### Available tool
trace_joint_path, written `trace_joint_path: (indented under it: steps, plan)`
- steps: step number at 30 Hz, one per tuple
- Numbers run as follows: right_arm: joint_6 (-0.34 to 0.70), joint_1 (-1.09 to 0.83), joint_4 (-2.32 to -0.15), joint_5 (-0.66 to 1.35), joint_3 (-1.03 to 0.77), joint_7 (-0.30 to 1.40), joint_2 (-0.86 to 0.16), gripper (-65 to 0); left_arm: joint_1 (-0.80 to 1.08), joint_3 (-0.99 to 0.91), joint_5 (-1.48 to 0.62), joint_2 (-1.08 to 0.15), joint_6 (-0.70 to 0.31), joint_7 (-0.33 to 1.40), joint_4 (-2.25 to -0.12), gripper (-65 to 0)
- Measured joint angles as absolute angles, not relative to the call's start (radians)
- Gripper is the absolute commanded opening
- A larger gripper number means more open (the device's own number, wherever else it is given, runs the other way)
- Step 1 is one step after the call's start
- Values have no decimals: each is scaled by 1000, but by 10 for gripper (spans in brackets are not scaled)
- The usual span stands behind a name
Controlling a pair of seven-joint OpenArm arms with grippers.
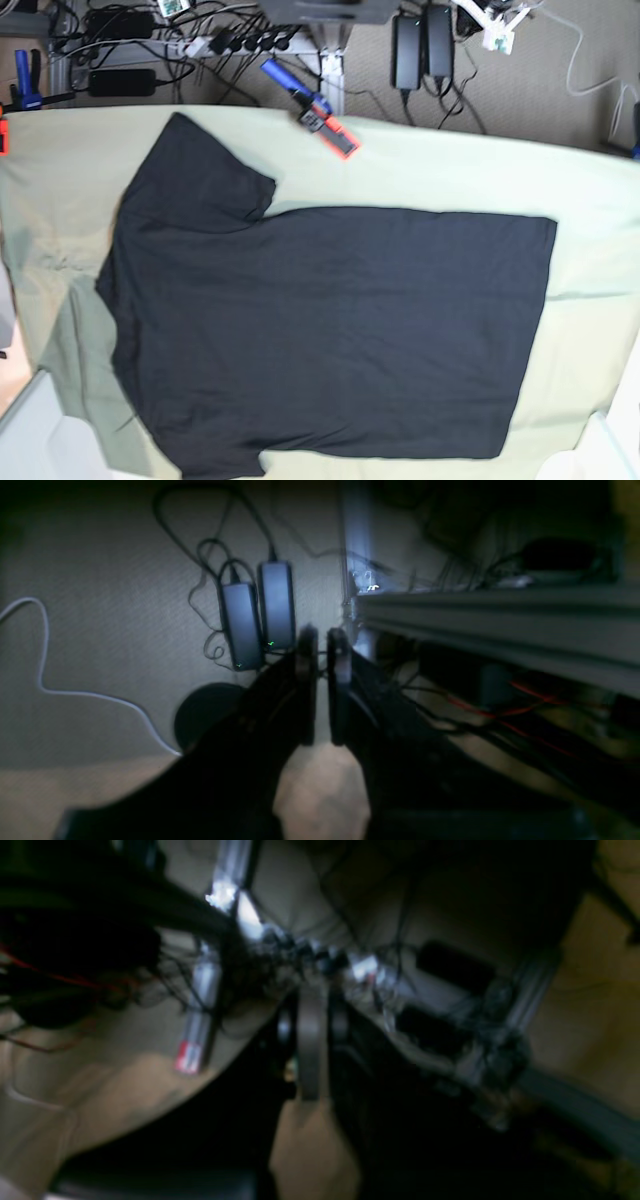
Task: Fold the T-shirt properly
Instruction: 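Move both grippers out toward the dark grey T-shirt's edge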
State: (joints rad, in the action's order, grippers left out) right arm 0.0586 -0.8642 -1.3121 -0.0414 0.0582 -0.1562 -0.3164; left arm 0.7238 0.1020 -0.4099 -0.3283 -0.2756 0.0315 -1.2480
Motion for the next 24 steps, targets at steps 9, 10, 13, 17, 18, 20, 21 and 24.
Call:
trace_joint_path:
  steps: [9, 10, 13, 17, 18, 20, 21, 24]
  plan:
    - [59, -1090, -1776, 101, -72, -129, -379, -624, 930, -101, -511, -358, -300, 181, -1746, -609]
    - [59, -1095, -1821, 138, -97, -108, -379, -624, 952, -122, -516, -358, -300, 203, -1795, -609]
    - [60, -1081, -1933, 253, -176, -33, -379, -624, 989, -176, -525, -360, -300, 292, -1935, -609]
    - [24, -1028, -2025, 383, -276, 69, -379, -606, 1006, -229, -527, -360, -302, 446, -2080, -602]
    - [7, -1008, -2032, 410, -293, 77, -379, -575, 1005, -239, -526, -359, -303, 477, -2105, -593]
    - [-14, -960, -2032, 454, -317, 83, -373, -472, 1005, -261, -537, -362, -303, 509, -2138, -526]
    - [-27, -933, -2031, 464, -321, 85, -364, -413, 1006, -273, -543, -364, -302, 519, -2142, -497]
    - [-51, -851, -2017, 479, -320, 154, -332, -259, 1006, -284, -559, -376, -303, 525, -2142, -458]
